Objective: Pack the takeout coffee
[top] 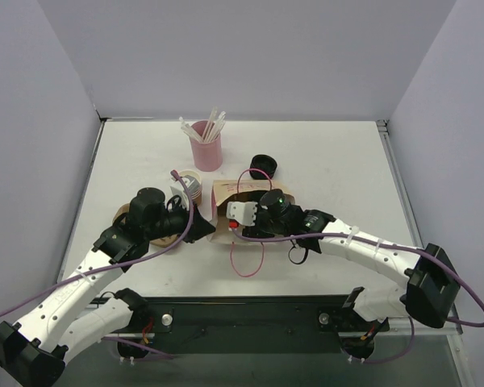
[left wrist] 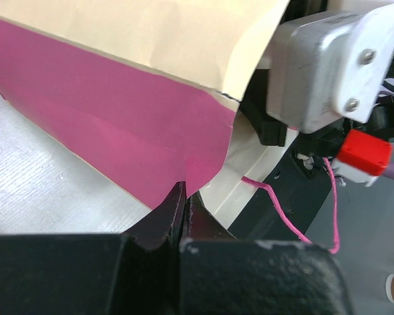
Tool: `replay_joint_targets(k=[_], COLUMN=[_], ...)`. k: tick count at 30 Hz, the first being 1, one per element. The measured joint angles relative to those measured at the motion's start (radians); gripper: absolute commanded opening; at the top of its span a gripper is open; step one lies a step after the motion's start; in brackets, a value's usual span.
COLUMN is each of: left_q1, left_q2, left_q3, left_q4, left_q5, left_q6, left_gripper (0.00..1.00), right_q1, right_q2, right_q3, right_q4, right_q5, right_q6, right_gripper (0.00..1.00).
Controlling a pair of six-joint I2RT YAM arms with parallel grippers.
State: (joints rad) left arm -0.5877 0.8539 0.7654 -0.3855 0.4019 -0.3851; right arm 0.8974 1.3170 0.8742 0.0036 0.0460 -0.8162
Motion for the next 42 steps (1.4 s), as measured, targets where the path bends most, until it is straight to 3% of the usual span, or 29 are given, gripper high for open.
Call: replay_joint_targets(k=[7, 21, 42], left_q1=[-0.001, -0.006, -0.008], left_q2=[0.0, 0.0, 0.005], left_q3=[0.0, 0.0, 0.0], left_q4=[0.0, 0.0, 0.001], left_q5=[0.0, 0.007, 0.021], left_q6=[0.0, -0.002, -0.024], left_gripper=[0.0, 0.0, 0.0], right_q1=[-0.003, -0.02, -0.042], right_q2=[-0.086, -0.047, 0.004], right_q3=[-0.033, -0.047, -0.119], right_q4=[-0.038, -0.033, 0.132], right_q5=[0.003, 0.004, 0.026], right_q6=[-0.026, -0.09, -0.128], right_gripper=[0.31, 0.31, 0.33])
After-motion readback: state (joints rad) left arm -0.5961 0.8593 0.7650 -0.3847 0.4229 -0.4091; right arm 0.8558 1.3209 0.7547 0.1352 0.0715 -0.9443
